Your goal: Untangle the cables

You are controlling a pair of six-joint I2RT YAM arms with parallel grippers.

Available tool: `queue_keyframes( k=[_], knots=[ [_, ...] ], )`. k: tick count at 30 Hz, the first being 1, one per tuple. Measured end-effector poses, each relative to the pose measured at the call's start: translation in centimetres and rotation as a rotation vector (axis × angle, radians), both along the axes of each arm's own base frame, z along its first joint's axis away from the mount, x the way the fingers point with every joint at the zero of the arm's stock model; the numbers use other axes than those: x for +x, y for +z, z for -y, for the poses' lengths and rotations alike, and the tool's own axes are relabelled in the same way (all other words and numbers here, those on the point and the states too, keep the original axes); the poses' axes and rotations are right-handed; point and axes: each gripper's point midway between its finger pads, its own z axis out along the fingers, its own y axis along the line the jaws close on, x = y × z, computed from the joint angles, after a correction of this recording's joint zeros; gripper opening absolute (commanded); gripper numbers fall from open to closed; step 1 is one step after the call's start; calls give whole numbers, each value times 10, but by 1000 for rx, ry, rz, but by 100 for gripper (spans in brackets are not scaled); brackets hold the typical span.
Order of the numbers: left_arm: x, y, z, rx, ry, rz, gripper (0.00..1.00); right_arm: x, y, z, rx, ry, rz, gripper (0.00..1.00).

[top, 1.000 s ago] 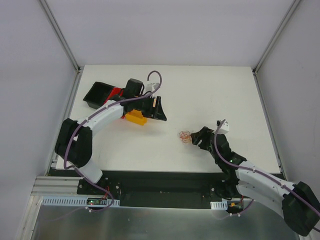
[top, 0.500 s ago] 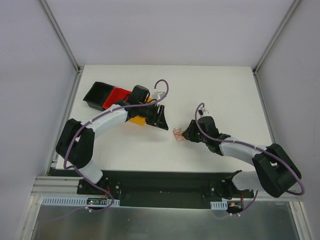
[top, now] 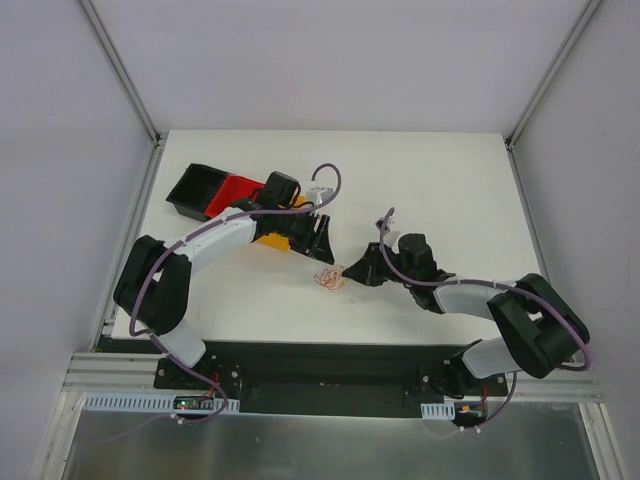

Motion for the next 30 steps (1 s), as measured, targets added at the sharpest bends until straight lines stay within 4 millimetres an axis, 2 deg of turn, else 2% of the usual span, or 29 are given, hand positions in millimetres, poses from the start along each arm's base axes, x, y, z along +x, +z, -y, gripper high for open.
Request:
queue_keyframes(
  k=[6, 14, 20, 25, 30],
  knots=[
    [-4, 0, -2, 10, -32, 3, 50, -5, 0, 14, 64, -17, 32, 0],
    [-11, 2, 2, -22, -86, -28, 49, 3, 18, 37, 227, -99, 75, 0],
    [-17, -8, 6, -13, -118, -50, 52, 1, 5, 38, 285, -104, -54, 0],
    [-20, -13, 9, 8, -126, -54, 54, 1, 12, 36, 312, -95, -45, 0],
    [-18, -29, 10, 64, -114, -55, 50, 1, 13, 36, 318, -95, -52, 0]
  ],
)
